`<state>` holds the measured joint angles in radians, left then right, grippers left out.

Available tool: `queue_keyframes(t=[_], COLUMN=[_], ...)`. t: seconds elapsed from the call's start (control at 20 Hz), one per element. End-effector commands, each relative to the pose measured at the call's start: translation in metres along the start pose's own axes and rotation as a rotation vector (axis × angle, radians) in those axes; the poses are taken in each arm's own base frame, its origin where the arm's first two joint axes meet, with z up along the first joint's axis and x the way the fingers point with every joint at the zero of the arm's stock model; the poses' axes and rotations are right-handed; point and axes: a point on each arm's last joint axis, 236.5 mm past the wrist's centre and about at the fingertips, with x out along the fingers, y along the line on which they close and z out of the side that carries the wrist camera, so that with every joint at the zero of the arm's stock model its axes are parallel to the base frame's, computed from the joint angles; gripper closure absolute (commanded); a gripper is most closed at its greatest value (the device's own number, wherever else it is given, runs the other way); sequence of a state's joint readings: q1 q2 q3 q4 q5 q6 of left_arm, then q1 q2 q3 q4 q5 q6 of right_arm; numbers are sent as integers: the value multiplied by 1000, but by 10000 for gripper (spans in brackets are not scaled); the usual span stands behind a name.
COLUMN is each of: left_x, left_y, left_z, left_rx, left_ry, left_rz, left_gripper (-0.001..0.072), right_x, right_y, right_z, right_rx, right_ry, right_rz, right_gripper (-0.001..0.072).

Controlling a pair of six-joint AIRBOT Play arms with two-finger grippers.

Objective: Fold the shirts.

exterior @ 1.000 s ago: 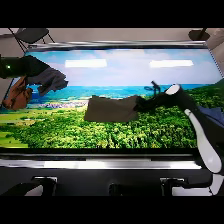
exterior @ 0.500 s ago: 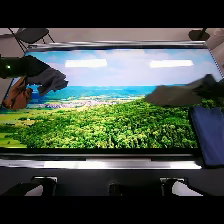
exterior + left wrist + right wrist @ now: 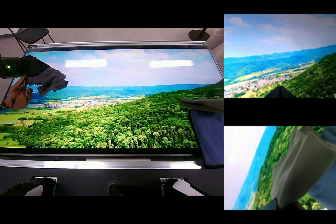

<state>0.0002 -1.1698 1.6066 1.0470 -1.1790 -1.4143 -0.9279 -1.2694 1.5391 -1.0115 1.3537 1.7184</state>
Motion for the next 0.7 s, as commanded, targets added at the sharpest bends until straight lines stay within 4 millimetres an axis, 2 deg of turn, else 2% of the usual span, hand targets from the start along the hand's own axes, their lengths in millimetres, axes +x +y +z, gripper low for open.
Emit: queue_keyframes(t=[0.0,0.1,0.15,0.25,0.3,0.4,0.55,0.65], left_x=[0,0,0,0,0,0,0,0], left_y=[0,0,0,0,0,0,0,0], left_z=[0,0,0,0,0,0,0,0], left_rx=[1,1,1,1,1,1,1,1], left_ry=[1,0,0,0,0,0,0,0], left_rz=[1,1,1,1,1,0,0,0], left_gripper=[678,678,678,678,678,678,678,678], right_x=[-38,-58,-62,-62,-63,-66,-71,-65], right_y=[-15,-25,-33,-55,-73,-114,-172,-197], right_z=[41,46,40,11,-9,-36,-63,-76], right_rx=[99,114,134,158,162,174,199,205], right_ry=[-178,-206,-182,-55,28,129,221,262], right_rz=[-9,-35,-51,-129,-211,-371,-590,-660], right_gripper=[671,671,671,670,671,671,671,671])
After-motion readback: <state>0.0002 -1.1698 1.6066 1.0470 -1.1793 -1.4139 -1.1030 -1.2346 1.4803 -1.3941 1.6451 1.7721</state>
